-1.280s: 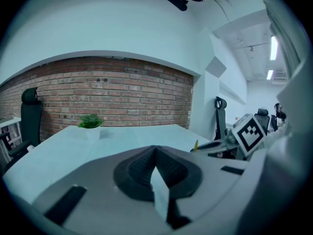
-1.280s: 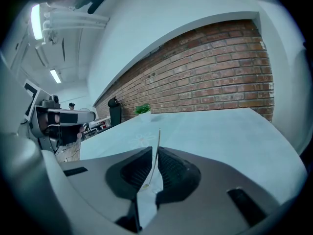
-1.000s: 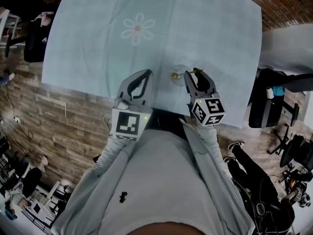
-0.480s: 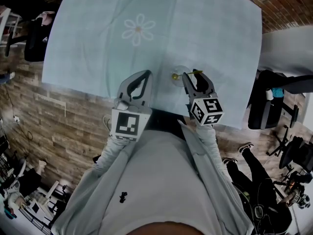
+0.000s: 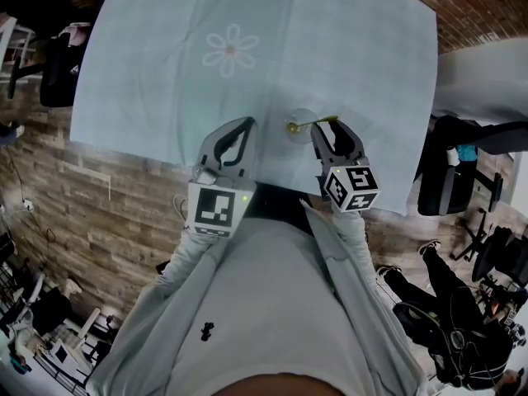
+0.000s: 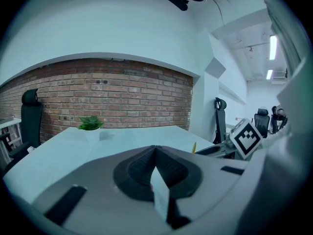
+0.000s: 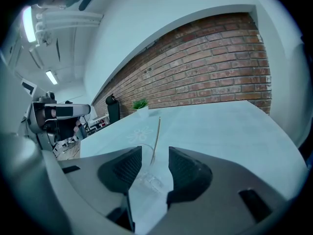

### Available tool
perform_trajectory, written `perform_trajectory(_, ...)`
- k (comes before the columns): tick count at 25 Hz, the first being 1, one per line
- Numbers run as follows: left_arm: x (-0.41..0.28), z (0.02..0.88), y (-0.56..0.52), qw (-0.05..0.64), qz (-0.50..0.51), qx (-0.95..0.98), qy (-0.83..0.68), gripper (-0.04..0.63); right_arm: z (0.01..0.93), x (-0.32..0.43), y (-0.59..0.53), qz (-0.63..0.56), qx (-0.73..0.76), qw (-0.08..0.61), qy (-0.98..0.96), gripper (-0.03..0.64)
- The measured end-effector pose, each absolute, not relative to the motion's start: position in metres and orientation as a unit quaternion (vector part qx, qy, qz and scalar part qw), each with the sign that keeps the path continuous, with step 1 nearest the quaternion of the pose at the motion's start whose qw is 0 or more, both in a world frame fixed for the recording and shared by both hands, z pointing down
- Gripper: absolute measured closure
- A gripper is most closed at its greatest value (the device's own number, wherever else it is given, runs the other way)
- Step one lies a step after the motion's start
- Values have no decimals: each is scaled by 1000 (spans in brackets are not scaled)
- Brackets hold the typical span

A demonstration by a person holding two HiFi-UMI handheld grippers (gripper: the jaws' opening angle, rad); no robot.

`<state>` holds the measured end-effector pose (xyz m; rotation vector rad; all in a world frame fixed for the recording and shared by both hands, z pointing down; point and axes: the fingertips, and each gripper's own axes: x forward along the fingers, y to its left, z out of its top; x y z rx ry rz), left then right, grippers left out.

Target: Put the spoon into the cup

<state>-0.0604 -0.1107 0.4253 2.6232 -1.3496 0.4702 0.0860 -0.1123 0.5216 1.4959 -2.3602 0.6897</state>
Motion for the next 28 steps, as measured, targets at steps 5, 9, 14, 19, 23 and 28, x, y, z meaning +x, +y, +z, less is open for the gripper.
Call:
perform_trajectory(5,-59,421,-110,81,152,875,-453,577,517,90,-110,234,520,129,-811,453)
perform_trajectory(9,-57,419,-109,70,152,878,-449,577,511,94,-107,229,525,127,-810,454)
perform_trajectory(14,-53,416,-108,66,150,880,-446,577,504,100,-102,221,532,127,-808,454)
perform_trajectory(19,-49,412,-108,62,146,883,-442,577,495,108,-97,217,542,118,-803,454)
perform_trajectory(23,-44,408,-107,58,143,885,-439,577,487,114,-92,211,548,112,-802,456)
perform_trajectory(28,-39,405,-105,54,140,888,-435,577,474,121,-86,197,557,101,-801,457)
